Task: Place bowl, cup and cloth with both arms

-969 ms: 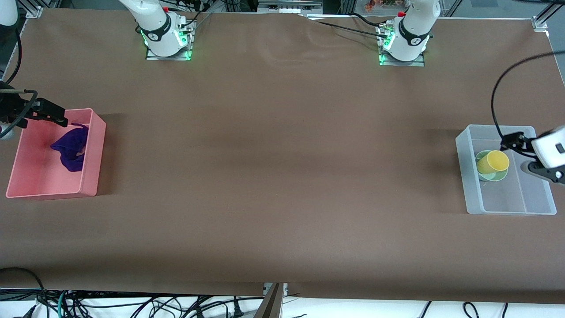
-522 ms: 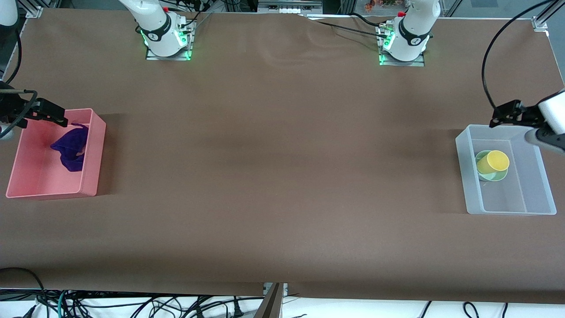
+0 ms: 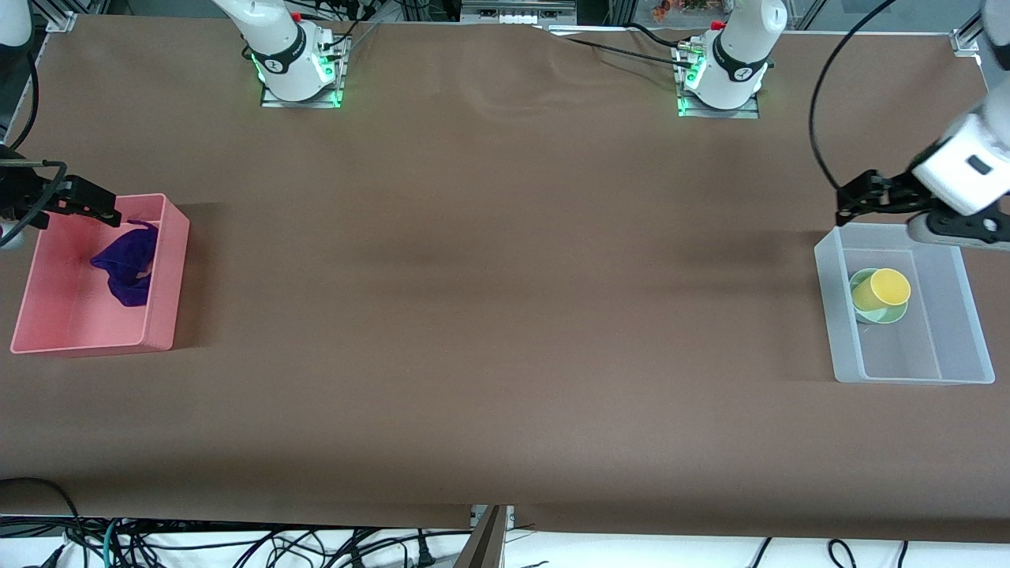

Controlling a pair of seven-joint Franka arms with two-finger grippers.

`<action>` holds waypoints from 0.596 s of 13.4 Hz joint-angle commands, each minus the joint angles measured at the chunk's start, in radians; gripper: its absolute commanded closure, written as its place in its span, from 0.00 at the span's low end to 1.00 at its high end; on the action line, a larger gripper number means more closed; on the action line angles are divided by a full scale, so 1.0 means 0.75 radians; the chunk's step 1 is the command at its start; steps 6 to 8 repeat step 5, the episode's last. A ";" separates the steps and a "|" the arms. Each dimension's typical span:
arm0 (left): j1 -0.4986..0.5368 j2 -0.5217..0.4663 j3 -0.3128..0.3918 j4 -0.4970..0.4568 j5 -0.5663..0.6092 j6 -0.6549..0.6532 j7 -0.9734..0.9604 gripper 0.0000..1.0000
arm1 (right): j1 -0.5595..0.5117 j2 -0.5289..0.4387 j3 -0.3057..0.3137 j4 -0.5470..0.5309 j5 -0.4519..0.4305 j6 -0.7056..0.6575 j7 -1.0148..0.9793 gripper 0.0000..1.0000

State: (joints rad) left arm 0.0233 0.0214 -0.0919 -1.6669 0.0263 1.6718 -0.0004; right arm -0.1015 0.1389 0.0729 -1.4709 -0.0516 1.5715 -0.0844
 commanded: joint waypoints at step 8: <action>-0.060 -0.082 0.053 -0.140 -0.035 0.070 -0.030 0.00 | -0.004 0.017 0.005 0.043 -0.015 -0.028 0.006 0.00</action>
